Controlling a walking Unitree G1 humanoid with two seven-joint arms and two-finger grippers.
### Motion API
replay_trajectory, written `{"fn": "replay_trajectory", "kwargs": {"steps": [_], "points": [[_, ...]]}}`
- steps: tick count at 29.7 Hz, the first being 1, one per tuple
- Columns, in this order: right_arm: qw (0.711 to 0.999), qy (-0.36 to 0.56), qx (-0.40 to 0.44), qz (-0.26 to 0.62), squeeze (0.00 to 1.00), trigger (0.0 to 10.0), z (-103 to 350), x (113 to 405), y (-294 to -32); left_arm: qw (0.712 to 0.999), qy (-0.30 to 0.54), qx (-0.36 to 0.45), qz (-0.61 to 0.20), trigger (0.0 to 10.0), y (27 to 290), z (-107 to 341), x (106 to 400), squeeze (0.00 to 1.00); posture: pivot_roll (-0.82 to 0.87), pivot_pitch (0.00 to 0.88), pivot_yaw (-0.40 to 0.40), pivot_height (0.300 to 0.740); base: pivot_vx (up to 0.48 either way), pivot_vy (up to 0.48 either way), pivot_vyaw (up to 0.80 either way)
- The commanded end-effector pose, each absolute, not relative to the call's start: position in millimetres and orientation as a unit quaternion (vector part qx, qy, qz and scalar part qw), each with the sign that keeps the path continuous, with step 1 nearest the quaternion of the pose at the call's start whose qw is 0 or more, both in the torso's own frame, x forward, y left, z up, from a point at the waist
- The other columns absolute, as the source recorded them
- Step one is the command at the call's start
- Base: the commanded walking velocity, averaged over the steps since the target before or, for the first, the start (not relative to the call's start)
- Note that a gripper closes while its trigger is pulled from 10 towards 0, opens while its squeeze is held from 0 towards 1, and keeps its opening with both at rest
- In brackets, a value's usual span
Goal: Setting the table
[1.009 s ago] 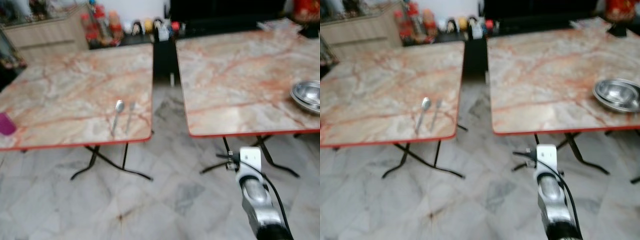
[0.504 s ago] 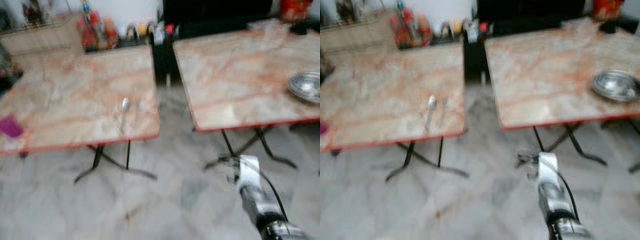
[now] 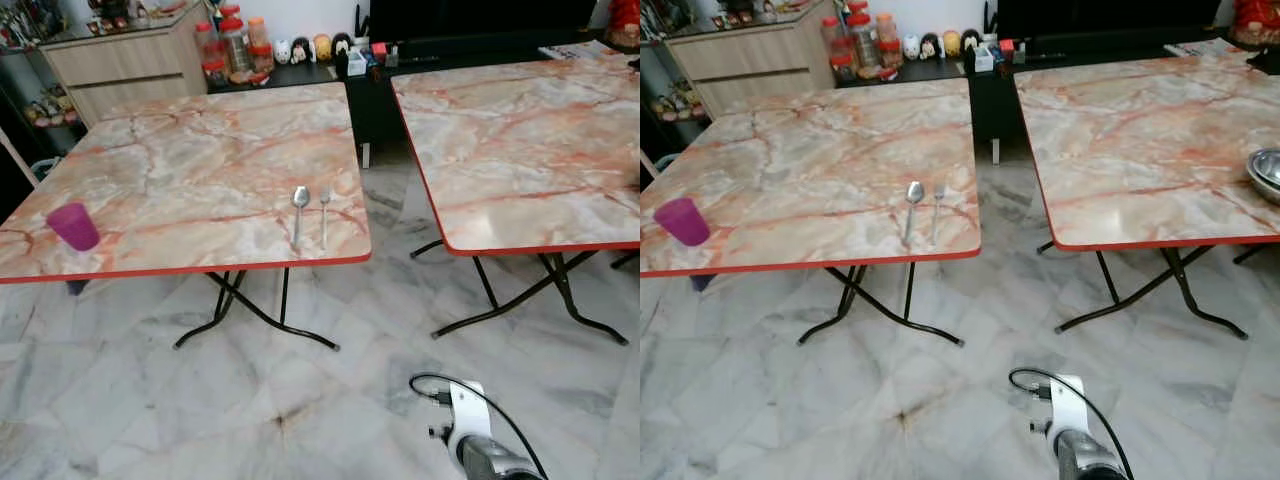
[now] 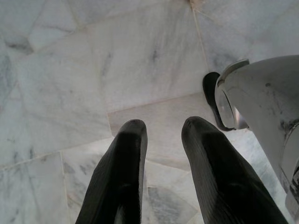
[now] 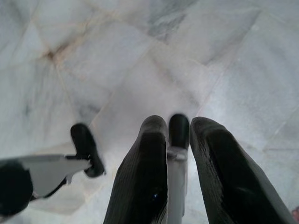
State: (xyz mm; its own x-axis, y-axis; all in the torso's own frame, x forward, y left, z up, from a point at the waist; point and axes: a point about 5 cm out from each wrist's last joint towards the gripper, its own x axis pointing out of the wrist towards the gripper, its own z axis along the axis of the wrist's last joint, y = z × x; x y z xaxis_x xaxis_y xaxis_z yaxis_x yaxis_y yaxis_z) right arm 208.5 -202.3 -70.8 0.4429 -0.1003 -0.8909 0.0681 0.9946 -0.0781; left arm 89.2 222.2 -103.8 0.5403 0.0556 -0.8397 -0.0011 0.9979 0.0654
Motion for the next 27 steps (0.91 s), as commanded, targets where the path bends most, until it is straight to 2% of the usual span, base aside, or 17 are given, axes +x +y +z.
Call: {"fn": "replay_trajectory", "kwargs": {"steps": [1, 2, 9, 27], "points": [[0.852, 0.522, -0.027, -0.03, 0.0, 10.0, -68.7, 213.6, -197.3, 0.87, 0.491, 0.037, 0.017, 10.0, 226.7, -104.5, 83.8, 0.0, -0.09, 0.002, 0.109, 0.736, 0.0, 0.0, 0.0], [0.846, 0.531, -0.031, -0.025, 0.0, 10.0, -71.1, 209.6, -196.2, 0.87, 0.492, 0.039, 0.016, 10.0, 227.4, -104.5, 83.4, 0.0, -0.08, 0.0, 0.109, 0.736, 0.0, 0.0, 0.0], [0.851, 0.524, -0.021, -0.015, 0.0, 10.0, -70.0, 212.6, -191.6, 0.866, 0.498, 0.056, 0.012, 10.0, 230.8, -104.3, 82.5, 0.0, -0.07, 0.0, 0.116, 0.736, 0.0, 0.0, 0.0], [0.855, 0.518, -0.009, -0.016, 0.0, 10.0, -72.8, 208.7, -188.2, 0.864, 0.5, 0.054, 0.024, 10.0, 233.2, -104.3, 80.9, 0.0, -0.08, 0.0, 0.125, 0.736, 0.0, 0.283, 0.0]]}}
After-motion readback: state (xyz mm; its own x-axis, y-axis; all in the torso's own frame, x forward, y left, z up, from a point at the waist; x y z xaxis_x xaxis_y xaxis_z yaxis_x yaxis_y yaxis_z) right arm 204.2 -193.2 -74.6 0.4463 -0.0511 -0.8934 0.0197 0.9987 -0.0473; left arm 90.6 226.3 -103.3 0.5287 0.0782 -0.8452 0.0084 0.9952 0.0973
